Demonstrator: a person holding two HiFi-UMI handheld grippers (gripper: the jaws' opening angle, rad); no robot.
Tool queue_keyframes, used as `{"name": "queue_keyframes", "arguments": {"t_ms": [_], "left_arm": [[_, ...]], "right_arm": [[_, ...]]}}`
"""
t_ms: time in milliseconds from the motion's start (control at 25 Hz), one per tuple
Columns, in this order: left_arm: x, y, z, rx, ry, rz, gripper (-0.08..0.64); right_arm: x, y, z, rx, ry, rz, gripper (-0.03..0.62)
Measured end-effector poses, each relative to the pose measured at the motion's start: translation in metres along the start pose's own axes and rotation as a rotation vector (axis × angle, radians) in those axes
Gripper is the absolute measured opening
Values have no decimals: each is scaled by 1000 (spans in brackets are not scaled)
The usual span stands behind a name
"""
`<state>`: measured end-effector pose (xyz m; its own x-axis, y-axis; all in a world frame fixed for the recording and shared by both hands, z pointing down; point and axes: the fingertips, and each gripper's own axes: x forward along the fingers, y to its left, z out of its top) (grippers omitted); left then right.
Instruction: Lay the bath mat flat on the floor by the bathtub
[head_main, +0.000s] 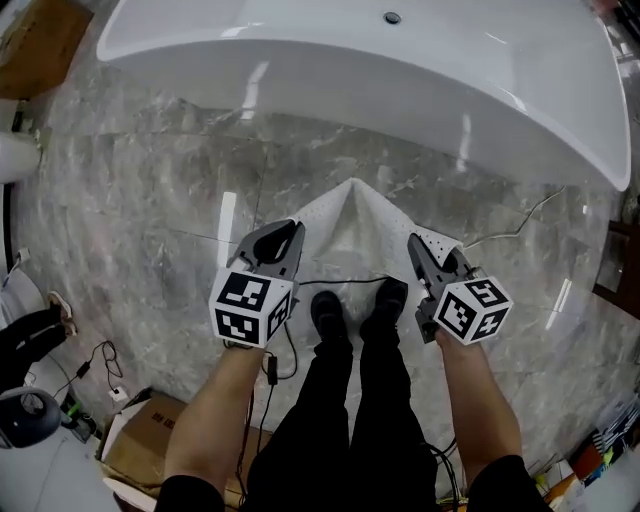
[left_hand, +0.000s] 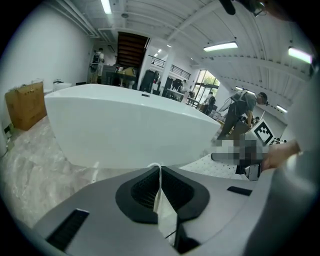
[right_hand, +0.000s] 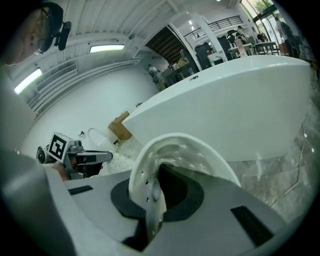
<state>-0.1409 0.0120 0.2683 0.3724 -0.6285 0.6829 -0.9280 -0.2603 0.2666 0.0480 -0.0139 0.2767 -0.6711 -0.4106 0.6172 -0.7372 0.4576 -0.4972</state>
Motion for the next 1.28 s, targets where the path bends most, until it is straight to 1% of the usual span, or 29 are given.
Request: {"name": "queue_keyframes", "arguments": {"t_ms": [160,280,400,480,680,920,1120,1280], "left_arm": [[33,21,-42,-22,19,14,18],[47,32,-72,-45,38,29,17],[59,35,-92,-68,50,44,18],[67,34,-101,-61,61,44,17],[82,39,-113,-41,77,51,17],[104,52,-122,-40,72,73,17],[127,60,-134,-43,79,87,17],[147,58,-139,-47,81,81,17]], "right_arm": [[34,-24,-33,-11,29,3,20],[53,-34,-59,-6,49,1,21],[67,-44,-75,-11,68,4,21],[74,-49,-83,-18,79,7,21],[87,-54,-96,-33,102,19,21],[102,-79,-107,-30,118,14,21],[121,-95,-111,-34,125,12,21],[138,-108,-109,-43,128,6,21]]}}
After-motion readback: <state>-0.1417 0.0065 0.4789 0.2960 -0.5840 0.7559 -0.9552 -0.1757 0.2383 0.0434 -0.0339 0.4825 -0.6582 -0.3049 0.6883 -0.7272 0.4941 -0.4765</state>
